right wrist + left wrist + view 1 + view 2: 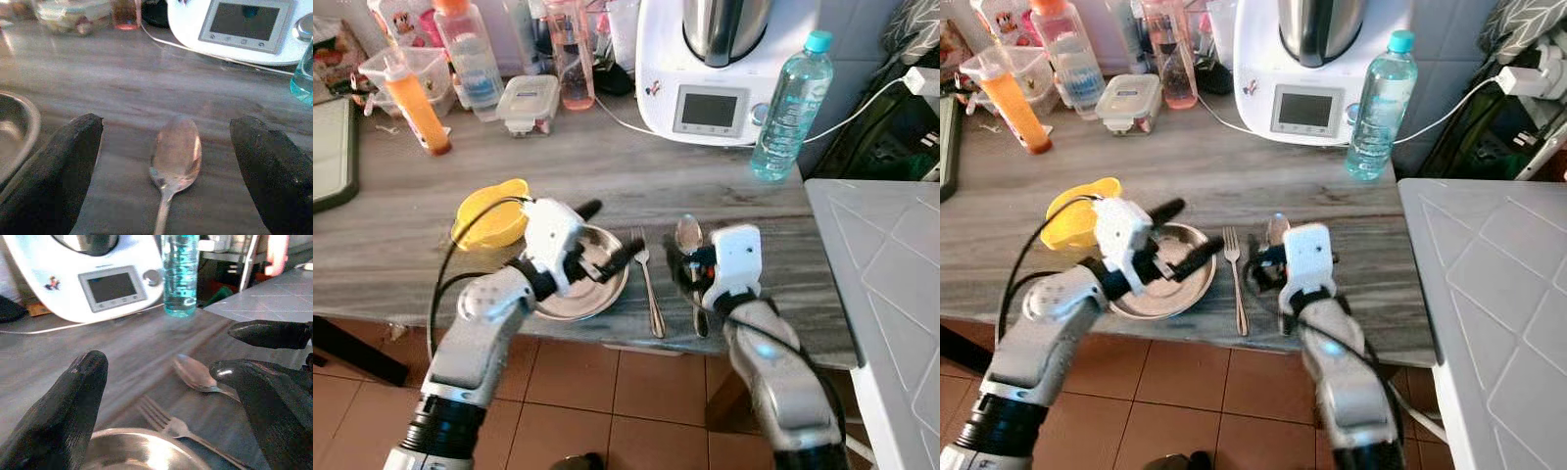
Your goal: Setting the table
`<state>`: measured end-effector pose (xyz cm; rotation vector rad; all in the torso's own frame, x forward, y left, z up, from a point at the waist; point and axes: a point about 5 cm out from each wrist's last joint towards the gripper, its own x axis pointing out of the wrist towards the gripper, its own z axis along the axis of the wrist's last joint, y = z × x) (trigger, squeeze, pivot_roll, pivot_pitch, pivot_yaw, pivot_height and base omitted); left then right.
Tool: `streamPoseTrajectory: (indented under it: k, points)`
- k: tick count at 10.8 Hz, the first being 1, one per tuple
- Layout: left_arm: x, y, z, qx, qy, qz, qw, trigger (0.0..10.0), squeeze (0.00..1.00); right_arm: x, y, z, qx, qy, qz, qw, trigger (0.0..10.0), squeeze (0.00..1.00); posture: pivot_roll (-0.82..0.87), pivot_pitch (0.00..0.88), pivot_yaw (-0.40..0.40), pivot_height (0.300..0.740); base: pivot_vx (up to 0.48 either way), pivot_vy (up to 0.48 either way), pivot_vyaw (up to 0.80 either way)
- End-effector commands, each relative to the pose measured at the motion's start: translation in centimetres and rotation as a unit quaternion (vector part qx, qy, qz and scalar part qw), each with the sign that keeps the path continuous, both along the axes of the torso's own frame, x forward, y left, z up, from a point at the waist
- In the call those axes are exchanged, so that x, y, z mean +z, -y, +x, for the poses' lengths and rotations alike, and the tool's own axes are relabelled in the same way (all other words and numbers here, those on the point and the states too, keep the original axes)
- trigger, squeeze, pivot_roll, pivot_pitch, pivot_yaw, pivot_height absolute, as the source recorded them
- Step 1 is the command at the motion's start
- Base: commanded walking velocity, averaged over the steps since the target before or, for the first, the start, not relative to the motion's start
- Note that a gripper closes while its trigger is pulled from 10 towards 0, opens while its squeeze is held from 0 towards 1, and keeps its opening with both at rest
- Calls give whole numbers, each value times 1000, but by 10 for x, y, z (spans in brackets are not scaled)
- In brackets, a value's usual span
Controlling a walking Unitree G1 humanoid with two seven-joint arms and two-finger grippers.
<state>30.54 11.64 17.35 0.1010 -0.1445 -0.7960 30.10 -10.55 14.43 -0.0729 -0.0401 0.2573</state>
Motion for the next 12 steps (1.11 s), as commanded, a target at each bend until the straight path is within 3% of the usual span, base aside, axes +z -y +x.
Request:
streamPoseTrajectory:
  k: [1,2,3,4,5,6,12]
  points:
    - [1,-4,-1,7,7,9,1000,10000,0,-1,1,7,5,0,-14,1000,10000,1000,159,152,41,740,0,0,0]
    - [1,-4,-2,8,7,7,1000,10000,0,0,1,12,9,1,-20,1000,10000,961,159,153,39,740,0,0,0]
    - [2,-2,-3,10,7,4,1000,10000,0,4,-5,25,31,2,-32,999,10000,859,160,156,34,740,0,0,0]
    - [2,-2,-3,9,7,3,1000,10000,0,5,-10,30,41,2,-39,998,10000,749,162,156,32,740,0,0,0]
    - [2,-1,-3,9,7,3,1000,10000,0,3,-13,33,47,-3,-44,998,10000,569,165,157,32,740,0,0,0]
    - [2,-1,-3,9,7,3,1000,10000,0,0,-18,34,57,-9,-45,997,10000,475,167,158,33,740,0,0,0]
    - [1,3,-4,1,3,2,1000,10000,0,-10,-24,41,70,-26,-52,996,10000,455,167,159,40,740,0,0,0]
